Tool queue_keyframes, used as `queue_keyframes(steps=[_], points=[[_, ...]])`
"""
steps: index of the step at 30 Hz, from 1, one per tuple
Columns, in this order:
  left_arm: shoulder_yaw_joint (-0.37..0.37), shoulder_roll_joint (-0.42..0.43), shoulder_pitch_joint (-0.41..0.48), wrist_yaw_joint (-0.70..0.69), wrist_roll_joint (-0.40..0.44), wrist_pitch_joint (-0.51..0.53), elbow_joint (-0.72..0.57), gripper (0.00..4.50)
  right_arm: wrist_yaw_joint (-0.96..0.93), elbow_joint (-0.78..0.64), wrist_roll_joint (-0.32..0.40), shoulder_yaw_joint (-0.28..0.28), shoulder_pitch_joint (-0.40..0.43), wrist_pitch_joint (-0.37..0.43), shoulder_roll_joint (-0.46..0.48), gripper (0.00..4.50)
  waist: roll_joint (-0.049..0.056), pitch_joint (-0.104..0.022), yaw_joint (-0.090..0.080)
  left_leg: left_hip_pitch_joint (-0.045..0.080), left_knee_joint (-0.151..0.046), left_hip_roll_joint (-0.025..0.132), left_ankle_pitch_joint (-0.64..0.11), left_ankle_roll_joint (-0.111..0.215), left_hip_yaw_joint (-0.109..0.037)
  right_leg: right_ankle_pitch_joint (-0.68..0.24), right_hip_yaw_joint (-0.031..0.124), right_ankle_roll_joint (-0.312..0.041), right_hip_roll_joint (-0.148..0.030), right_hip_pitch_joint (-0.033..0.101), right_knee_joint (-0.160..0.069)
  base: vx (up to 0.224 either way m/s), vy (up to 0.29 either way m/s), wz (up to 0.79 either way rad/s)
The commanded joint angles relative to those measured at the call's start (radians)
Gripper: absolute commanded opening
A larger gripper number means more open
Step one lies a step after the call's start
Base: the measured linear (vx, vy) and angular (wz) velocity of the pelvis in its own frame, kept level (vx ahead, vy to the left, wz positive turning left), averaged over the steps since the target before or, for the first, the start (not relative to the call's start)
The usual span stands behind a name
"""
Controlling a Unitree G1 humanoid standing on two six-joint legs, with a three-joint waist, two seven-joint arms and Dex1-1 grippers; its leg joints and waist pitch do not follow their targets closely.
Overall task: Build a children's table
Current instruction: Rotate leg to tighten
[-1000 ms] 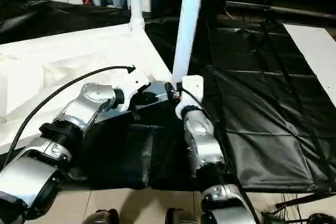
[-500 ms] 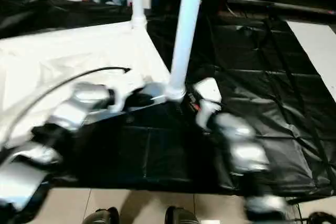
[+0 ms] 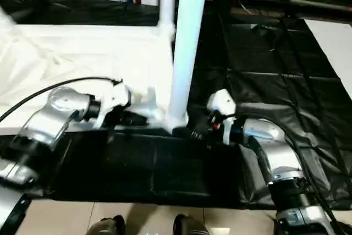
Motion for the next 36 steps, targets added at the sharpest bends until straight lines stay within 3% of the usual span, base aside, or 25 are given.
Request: queue_keyframes(steps=[1, 3, 9, 14, 21, 31, 33, 34, 35, 36], points=[[-0.046, -0.010, 0.032, -0.045, -0.004, 0.009, -0.006, 0.00, 0.017, 0.012, -0.013, 0.015, 0.000, -0.014, -0.008, 3.79, 0.000, -0.057, -0.001, 0.017, -0.051, 0.064, -0.066, 0.140, -0.020, -0.039, 0.056, -0.298, -0.089, 0.053, -0.060, 0.000, 0.000, 0.00], [-0.045, -0.008, 0.035, -0.047, -0.005, 0.017, -0.014, 0.00, 0.022, 0.017, -0.026, 0.030, -0.002, -0.027, -0.010, 3.79, -0.002, -0.058, 0.000, 0.014, -0.048, 0.062, -0.039, 0.145, -0.020, 0.014, 0.057, -0.302, -0.089, 0.057, -0.053, 0.000, 0.000, 0.00], [-0.046, -0.004, 0.036, -0.044, -0.006, 0.025, -0.022, 0.00, 0.032, 0.040, -0.035, 0.040, -0.008, -0.040, -0.003, 3.79, -0.003, -0.063, 0.000, 0.013, -0.045, 0.060, -0.023, 0.158, -0.019, 0.039, 0.056, -0.308, -0.089, 0.062, -0.050, 0.000, 0.000, 0.00], [-0.043, -0.005, 0.036, -0.037, -0.003, 0.026, -0.024, 0.00, 0.032, 0.060, -0.031, 0.034, -0.017, -0.045, 0.007, 3.16, -0.001, -0.065, 0.002, 0.013, -0.044, 0.060, -0.024, 0.159, -0.019, 0.036, 0.056, -0.313, -0.089, 0.062, -0.049, 0.000, 0.000, 0.00], [-0.043, -0.005, 0.035, -0.035, -0.001, 0.029, -0.026, 0.00, 0.033, 0.073, -0.028, 0.033, -0.022, -0.056, 0.014, 2.69, -0.002, -0.069, 0.002, 0.014, -0.041, 0.060, -0.013, 0.161, -0.019, 0.059, 0.055, -0.319, -0.087, 0.063, -0.044, 0.000, 0.000, 0.00], [-0.034, -0.017, 0.029, 0.023, 0.022, 0.027, 0.000, 0.00, -0.038, 0.075, -0.051, 0.031, 0.010, -0.082, 0.048, 2.62, -0.003, -0.077, 0.004, 0.012, -0.035, 0.058, 0.014, 0.179, -0.019, 0.112, 0.054, -0.333, -0.086, 0.067, -0.036, 0.000, 0.000, 0.00], [-0.023, -0.033, 0.021, 0.061, 0.026, 0.033, 0.022, 0.00, -0.130, 0.087, -0.078, 0.022, 0.020, -0.090, 0.078, 2.62, -0.002, -0.075, 0.004, 0.011, -0.036, 0.059, 0.001, 0.170, -0.019, 0.084, 0.054, -0.328, -0.088, 0.064, -0.040, 0.000, 0.000, 0.00], [-0.023, -0.033, 0.021, 0.061, 0.026, 0.033, 0.022, 0.00, -0.130, 0.087, -0.078, 0.022, 0.020, -0.090, 0.078, 2.62, -0.002, -0.071, 0.003, 0.015, -0.040, 0.059, -0.033, 0.151, -0.020, 0.021, 0.053, -0.319, -0.088, 0.062, -0.048, 0.000, 0.000, 0.00], [-0.016, -0.044, 0.015, 0.085, 0.028, 0.039, 0.036, 0.00, -0.193, 0.097, -0.097, 0.015, 0.027, -0.097, 0.098, 2.62, -0.008, -0.070, 0.000, 0.012, -0.041, 0.058, -0.051, 0.142, -0.020, -0.013, 0.054, -0.313, -0.089, 0.064, -0.052, 0.000, 0.000, 0.00], [-0.004, -0.071, 0.003, 0.137, 0.032, 0.043, 0.065, 0.00, -0.334, 0.109, -0.118, -0.013, 0.038, -0.089, 0.152, 2.62, -0.002, -0.066, -0.005, 0.013, -0.047, 0.060, -0.101, 0.103, -0.023, -0.118, 0.055, -0.288, -0.093, 0.058, -0.062, 0.000, 0.000, 0.00]])
